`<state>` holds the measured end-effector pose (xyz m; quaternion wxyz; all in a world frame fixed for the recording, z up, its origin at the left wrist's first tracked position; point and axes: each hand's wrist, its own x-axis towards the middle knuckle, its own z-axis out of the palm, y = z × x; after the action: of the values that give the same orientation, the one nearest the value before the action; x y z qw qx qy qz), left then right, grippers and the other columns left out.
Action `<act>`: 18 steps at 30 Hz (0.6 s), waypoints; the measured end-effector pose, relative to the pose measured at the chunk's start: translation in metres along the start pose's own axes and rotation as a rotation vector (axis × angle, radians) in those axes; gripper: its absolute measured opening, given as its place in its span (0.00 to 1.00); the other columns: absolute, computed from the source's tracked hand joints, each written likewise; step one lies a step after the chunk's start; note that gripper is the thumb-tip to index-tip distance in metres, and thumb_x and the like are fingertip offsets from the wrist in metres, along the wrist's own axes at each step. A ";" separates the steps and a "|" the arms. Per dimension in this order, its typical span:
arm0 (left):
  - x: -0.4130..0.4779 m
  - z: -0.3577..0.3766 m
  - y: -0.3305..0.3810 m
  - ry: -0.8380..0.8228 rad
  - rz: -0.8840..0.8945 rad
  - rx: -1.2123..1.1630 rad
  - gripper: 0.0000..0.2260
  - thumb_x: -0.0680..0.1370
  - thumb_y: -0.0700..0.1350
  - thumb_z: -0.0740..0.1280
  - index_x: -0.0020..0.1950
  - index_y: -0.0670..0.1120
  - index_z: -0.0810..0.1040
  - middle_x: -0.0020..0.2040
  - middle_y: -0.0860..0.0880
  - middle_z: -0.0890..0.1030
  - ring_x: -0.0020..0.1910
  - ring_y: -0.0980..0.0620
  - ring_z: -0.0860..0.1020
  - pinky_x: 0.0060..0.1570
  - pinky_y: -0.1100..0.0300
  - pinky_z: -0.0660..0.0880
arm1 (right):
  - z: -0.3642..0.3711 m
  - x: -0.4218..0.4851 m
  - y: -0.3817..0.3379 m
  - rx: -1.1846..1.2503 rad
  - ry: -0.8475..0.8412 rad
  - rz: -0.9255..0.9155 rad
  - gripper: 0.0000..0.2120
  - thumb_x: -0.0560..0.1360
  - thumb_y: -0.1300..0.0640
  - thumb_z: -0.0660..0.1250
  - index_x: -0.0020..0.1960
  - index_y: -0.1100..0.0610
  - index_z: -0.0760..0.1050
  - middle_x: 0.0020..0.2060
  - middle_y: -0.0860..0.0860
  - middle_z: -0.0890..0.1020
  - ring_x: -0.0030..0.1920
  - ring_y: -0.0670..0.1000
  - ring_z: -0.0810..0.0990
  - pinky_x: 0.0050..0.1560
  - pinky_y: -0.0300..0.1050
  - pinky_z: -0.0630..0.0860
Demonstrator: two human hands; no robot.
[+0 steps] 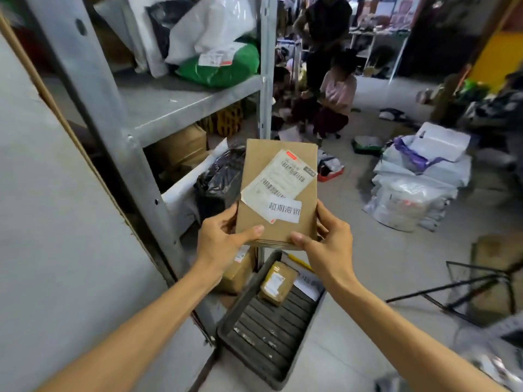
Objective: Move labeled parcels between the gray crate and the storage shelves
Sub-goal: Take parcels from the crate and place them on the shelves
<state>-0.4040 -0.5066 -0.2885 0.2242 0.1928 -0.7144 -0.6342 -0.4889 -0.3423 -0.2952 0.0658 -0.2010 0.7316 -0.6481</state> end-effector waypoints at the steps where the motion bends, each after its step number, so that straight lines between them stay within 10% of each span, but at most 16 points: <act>1: 0.015 0.001 -0.014 -0.030 -0.023 -0.005 0.24 0.68 0.35 0.76 0.60 0.53 0.78 0.51 0.53 0.85 0.50 0.57 0.83 0.50 0.61 0.79 | 0.005 0.007 0.014 -0.012 0.027 0.030 0.32 0.67 0.70 0.74 0.67 0.50 0.74 0.53 0.42 0.83 0.52 0.40 0.82 0.51 0.42 0.81; 18: 0.177 0.140 -0.267 -0.345 -0.548 0.082 0.30 0.66 0.21 0.70 0.64 0.43 0.75 0.51 0.51 0.82 0.41 0.66 0.81 0.40 0.72 0.76 | -0.010 0.094 0.302 -0.013 0.247 0.538 0.33 0.65 0.68 0.75 0.58 0.36 0.74 0.52 0.38 0.83 0.53 0.42 0.82 0.54 0.49 0.81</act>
<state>-0.6315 -0.5235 -0.5531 -0.0872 0.2766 -0.6881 -0.6651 -0.6407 -0.3451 -0.5730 0.1444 0.0798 0.7653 -0.6222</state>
